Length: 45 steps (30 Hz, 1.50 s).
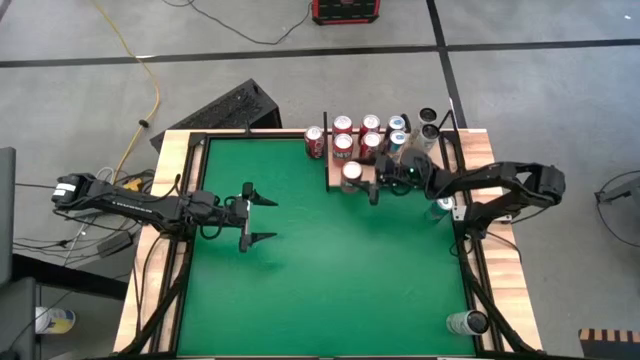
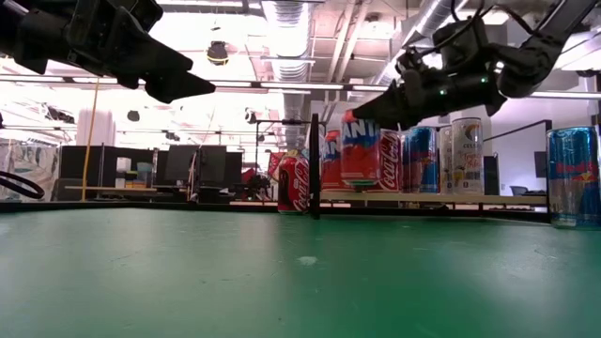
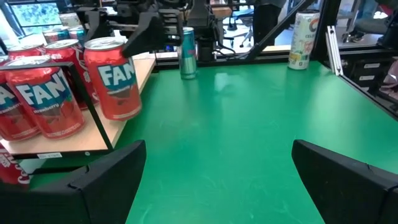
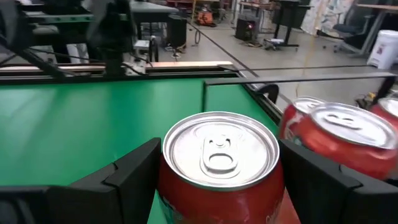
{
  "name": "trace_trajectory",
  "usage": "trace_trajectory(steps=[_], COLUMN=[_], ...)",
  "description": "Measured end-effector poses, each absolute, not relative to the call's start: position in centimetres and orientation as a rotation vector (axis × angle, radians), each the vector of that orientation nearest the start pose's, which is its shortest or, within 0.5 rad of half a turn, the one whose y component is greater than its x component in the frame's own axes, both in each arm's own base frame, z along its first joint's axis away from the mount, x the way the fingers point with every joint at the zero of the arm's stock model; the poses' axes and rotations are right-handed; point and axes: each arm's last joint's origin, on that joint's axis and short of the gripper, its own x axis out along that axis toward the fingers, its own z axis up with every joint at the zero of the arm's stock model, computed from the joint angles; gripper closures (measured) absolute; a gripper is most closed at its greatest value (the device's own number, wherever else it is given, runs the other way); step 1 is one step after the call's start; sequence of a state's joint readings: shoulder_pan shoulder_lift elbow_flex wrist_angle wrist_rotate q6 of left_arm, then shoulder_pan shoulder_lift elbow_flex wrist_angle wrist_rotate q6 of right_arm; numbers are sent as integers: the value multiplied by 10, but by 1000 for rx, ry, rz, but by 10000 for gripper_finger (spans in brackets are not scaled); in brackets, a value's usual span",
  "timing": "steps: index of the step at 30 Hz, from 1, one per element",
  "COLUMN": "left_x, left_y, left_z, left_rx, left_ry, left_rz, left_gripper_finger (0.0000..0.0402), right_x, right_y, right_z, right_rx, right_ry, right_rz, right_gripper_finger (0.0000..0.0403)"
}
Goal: Place canned beverage on shelf
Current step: Put the red soda can on the shelf aligned with the other red soda cans
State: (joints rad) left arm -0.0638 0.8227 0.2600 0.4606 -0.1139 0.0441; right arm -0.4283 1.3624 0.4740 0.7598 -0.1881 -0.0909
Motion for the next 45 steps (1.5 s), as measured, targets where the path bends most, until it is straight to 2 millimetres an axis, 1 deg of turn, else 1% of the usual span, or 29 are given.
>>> trace_trajectory(steps=[7, 17, 26, 32, 36, 40, 42, 45], left_x=[176, 176, 176, 176, 176, 175, 175, 175], left_y=[-8, -8, -8, -8, -8, -8, -8, -8], left_z=[207, 207, 207, 207, 207, 207, 207, 207], left_rx=[53, 53, 52, 51, 52, 52, 53, 53], left_ry=[102, 101, 102, 102, 102, 102, 103, 104], left_rz=[54, 54, 54, 54, 54, 54, 54, 54], left_gripper_finger=[13, 13, 13, 13, 13, 13, 13, 13], right_x=[236, 235, 235, 235, 233, 230, 229, 230], right_y=[-113, -114, -115, -115, -114, -107, -98, -78], right_z=[197, 193, 192, 194, 202, 220, 231, 242], right_rx=[-48, -53, -64, -83, -99, -119, -123, -119], right_ry=[132, 181, 194, 193, 143, 80, 72, 150], right_rz=[-274, -319, -356, -354, -357, -342, -311, -227], right_gripper_finger=[85, 84, 42, 35, 35, 38, 41, 61])
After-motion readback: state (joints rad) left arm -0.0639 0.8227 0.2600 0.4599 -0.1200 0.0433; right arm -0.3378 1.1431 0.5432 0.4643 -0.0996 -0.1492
